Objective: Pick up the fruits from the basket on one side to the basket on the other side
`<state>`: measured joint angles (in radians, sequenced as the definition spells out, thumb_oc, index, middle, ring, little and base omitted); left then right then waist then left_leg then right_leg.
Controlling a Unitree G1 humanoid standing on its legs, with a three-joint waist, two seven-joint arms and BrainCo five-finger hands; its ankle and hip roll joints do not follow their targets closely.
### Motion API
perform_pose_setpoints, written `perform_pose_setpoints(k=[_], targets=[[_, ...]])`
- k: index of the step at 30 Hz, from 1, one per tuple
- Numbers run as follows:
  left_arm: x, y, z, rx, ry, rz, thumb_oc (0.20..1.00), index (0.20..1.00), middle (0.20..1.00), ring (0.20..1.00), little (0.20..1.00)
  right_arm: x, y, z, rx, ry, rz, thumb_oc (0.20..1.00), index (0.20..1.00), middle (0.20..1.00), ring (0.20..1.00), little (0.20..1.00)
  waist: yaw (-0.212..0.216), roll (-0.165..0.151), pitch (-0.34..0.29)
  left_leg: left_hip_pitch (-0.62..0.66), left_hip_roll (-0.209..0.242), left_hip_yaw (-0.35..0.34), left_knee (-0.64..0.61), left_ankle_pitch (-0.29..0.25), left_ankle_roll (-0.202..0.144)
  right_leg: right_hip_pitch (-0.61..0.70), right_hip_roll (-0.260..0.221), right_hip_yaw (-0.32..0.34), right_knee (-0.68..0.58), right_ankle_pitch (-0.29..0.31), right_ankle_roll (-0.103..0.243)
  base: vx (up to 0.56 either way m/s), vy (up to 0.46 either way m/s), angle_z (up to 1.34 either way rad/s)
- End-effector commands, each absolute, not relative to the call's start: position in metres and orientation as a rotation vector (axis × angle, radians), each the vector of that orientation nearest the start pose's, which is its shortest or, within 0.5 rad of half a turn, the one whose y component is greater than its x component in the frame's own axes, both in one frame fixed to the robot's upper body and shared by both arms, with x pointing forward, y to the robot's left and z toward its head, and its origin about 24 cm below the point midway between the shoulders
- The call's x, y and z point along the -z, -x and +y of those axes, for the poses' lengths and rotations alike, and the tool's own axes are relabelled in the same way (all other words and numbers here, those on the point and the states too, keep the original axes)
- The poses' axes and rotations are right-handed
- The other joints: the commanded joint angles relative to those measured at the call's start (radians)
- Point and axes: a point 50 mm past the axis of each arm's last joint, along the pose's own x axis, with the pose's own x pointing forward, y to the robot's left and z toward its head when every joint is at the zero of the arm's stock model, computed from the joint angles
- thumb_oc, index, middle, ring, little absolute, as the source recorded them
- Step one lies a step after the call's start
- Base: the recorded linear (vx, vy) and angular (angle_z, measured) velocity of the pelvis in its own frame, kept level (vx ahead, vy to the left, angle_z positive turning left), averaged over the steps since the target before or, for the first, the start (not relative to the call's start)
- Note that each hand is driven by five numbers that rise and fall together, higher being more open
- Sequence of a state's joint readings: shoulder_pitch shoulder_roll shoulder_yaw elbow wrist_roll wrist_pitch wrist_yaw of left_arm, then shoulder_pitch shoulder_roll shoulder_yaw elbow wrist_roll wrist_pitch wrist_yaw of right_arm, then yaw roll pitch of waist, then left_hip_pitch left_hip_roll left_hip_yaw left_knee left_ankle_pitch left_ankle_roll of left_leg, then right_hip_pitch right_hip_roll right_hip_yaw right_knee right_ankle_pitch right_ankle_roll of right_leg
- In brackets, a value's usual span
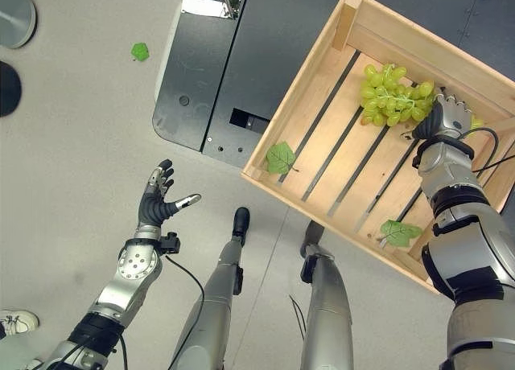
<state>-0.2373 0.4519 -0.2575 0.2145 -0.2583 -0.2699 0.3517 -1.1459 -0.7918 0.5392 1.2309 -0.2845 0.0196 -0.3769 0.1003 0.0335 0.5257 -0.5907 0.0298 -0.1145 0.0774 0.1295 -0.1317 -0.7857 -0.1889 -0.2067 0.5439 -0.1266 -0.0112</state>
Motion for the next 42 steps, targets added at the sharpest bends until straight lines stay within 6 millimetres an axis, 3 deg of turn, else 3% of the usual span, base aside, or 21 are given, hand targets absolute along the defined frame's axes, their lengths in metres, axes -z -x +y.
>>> perform_pose_setpoints(k=[1, 2, 3, 4, 12, 22, 24, 26, 27, 28, 29, 30, 34, 37, 42], targets=[[-0.103, -0.287, 0.18, -0.062, -0.118, -0.368, 1.0, 1.0, 1.0, 1.0, 1.0, -0.231, -0.38, -0.335, 0.583, 1.388, 0.029, 0.507, 0.507, 0.507, 0.507, 0.507, 0.005, 0.036, -0.006, 0.052, 0.003, 0.013, 0.012, -0.061, 0.043, 0.064, 0.008, 0.004, -0.074, 0.001, 0.116, 0.01, -0.021, 0.08], [-0.103, -0.288, 0.179, -0.056, -0.118, -0.368, 1.0, 1.0, 1.0, 1.0, 1.0, -0.23, -0.38, -0.335, 0.567, 1.396, 0.044, 0.438, 0.438, 0.438, 0.438, 0.438, 0.006, 0.036, -0.006, 0.05, 0.002, 0.011, 0.012, -0.061, 0.044, 0.062, 0.007, 0.004, -0.07, 0.0, 0.116, 0.01, -0.031, 0.07], [-0.103, -0.288, 0.178, -0.051, -0.12, -0.37, 1.0, 1.0, 1.0, 1.0, 1.0, -0.229, -0.381, -0.334, 0.544, 1.409, 0.06, 0.288, 0.288, 0.288, 0.288, 0.288, 0.007, 0.036, -0.006, 0.048, 0.001, 0.007, 0.013, -0.061, 0.043, 0.057, 0.006, 0.003, -0.065, -0.002, 0.114, 0.01, -0.036, 0.04], [-0.103, -0.288, 0.178, -0.05, -0.118, -0.371, 1.0, 1.0, 1.0, 1.0, 1.0, -0.23, -0.382, -0.334, 0.538, 1.416, 0.067, 0.2, 0.2, 0.2, 0.2, 0.2, 0.007, 0.036, -0.006, 0.046, 0.0, 0.004, 0.014, -0.061, 0.043, 0.052, 0.005, 0.004, -0.057, -0.003, 0.115, 0.01, -0.03, 0.03], [-0.103, -0.286, 0.179, -0.056, -0.099, -0.372, 1.0, 1.0, 1.0, 1.0, 1.0, -0.228, -0.385, -0.328, 0.5, 1.429, 0.068, 0.2, 0.2, 0.2, 0.2, 0.2, 0.007, 0.036, -0.006, 0.046, -0.002, -0.011, 0.007, -0.062, 0.046, 0.039, -0.002, 0.001, -0.046, -0.008, 0.115, 0.0, -0.011, 0.06], [-0.106, -0.286, 0.178, -0.041, -0.087, -0.382, 1.0, 1.0, 1.0, 1.0, 1.0, -0.208, -0.386, -0.322, 0.423, 1.356, 0.101, 0.2, 0.2, 0.2, 0.2, 0.2, 0.01, 0.037, -0.006, 0.061, 0.0, -0.022, -0.005, -0.056, 0.041, 0.041, -0.011, -0.007, -0.034, -0.011, 0.115, -0.01, -0.006, 0.02], [-0.107, -0.288, 0.177, -0.032, -0.087, -0.382, 1.0, 1.0, 1.0, 1.0, 1.0, -0.193, -0.389, -0.311, 0.331, 1.274, 0.122, 0.2, 0.2, 0.2, 0.2, 0.2, 0.01, 0.032, -0.006, 0.064, -0.001, -0.024, -0.002, -0.057, 0.038, 0.045, -0.012, -0.01, -0.033, -0.011, 0.115, -0.01, -0.006, 0.02], [-0.108, -0.287, 0.178, -0.028, -0.091, -0.383, 1.0, 1.0, 1.0, 1.0, 1.0, -0.192, -0.391, -0.305, 0.291, 1.258, 0.111, 0.2, 0.2, 0.2, 0.2, 0.2, 0.009, 0.028, -0.006, 0.065, 0.0, -0.025, 0.0, -0.058, 0.037, 0.048, -0.012, -0.012, -0.034, -0.01, 0.115, 0.0, 0.0, 0.0], [-0.108, -0.287, 0.178, -0.017, -0.094, -0.385, 1.0, 1.0, 1.0, 1.0, 1.0, -0.189, -0.393, -0.297, 0.238, 1.221, 0.099, 0.2, 0.2, 0.2, 0.2, 0.2, 0.007, 0.024, -0.006, 0.068, 0.0, -0.027, 0.0, -0.057, 0.035, 0.052, -0.012, -0.015, -0.033, -0.01, 0.114, -0.02, -0.039, 0.01], [-0.107, -0.287, 0.18, -0.007, -0.085, -0.375, 1.0, 1.0, 1.0, 1.0, 1.0, -0.184, -0.393, -0.29, 0.186, 1.075, 0.07, 0.2, 0.2, 0.2, 0.2, 0.2, 0.005, 0.015, -0.006, 0.079, 0.001, -0.033, -0.001, -0.054, 0.031, 0.063, -0.014, -0.02, -0.033, -0.01, 0.113, 0.0, 0.0, 0.0], [-0.107, -0.286, 0.18, -0.006, -0.085, -0.375, 1.0, 1.0, 1.0, 1.0, 1.0, -0.184, -0.393, -0.29, 0.186, 1.074, 0.071, 0.2, 0.2, 0.2, 0.2, 0.2, 0.006, 0.015, -0.006, 0.08, 0.001, -0.033, -0.001, -0.053, 0.031, 0.064, -0.014, -0.021, -0.034, -0.01, 0.113, -0.03, -0.024, 0.05], [-0.106, -0.287, 0.183, -0.003, -0.081, -0.364, 1.0, 1.0, 1.0, 1.0, 1.0, -0.18, -0.392, -0.277, 0.107, 0.915, 0.024, 0.2, 0.2, 0.2, 0.2, 0.2, 0.002, 0.003, -0.006, 0.097, 0.003, -0.035, -0.005, -0.051, 0.028, 0.085, -0.015, -0.026, -0.037, -0.01, 0.113, -0.01, -0.01, 0.07], [-0.102, -0.286, 0.187, 0.014, -0.084, -0.341, 1.0, 1.0, 1.0, 1.0, 1.0, -0.167, -0.389, -0.259, -0.045, 0.775, 0.011, 0.2, 0.2, 0.2, 0.2, 0.2, 0.004, -0.011, -0.006, 0.131, 0.005, -0.036, -0.011, -0.048, 0.021, 0.131, -0.014, -0.036, -0.05, -0.007, 0.112, -0.01, -0.005, 0.11], [-0.1, -0.285, 0.191, 0.046, -0.106, -0.33, 1.0, 1.0, 1.0, 1.0, 1.0, -0.145, -0.377, -0.238, -0.246, 0.54, 0.026, 0.2, 0.2, 0.2, 0.2, 0.2, 0.006, -0.034, -0.006, 0.199, 0.004, -0.039, -0.022, -0.047, 0.012, 0.225, -0.013, -0.055, -0.088, 0.006, 0.114, 0.0, -0.004, 0.03], [-0.098, -0.284, 0.194, 0.073, -0.11, -0.317, 1.0, 1.0, 1.0, 1.0, 1.0, -0.121, -0.364, -0.22, -0.382, 0.337, 0.069, 0.2, 0.2, 0.2, 0.2, 0.2, 0.011, -0.048, -0.006, 0.274, 0.004, -0.041, -0.035, -0.047, 0.01, 0.328, -0.005, -0.069, -0.14, 0.025, 0.115, 0.0, 0.001, 0.24]])
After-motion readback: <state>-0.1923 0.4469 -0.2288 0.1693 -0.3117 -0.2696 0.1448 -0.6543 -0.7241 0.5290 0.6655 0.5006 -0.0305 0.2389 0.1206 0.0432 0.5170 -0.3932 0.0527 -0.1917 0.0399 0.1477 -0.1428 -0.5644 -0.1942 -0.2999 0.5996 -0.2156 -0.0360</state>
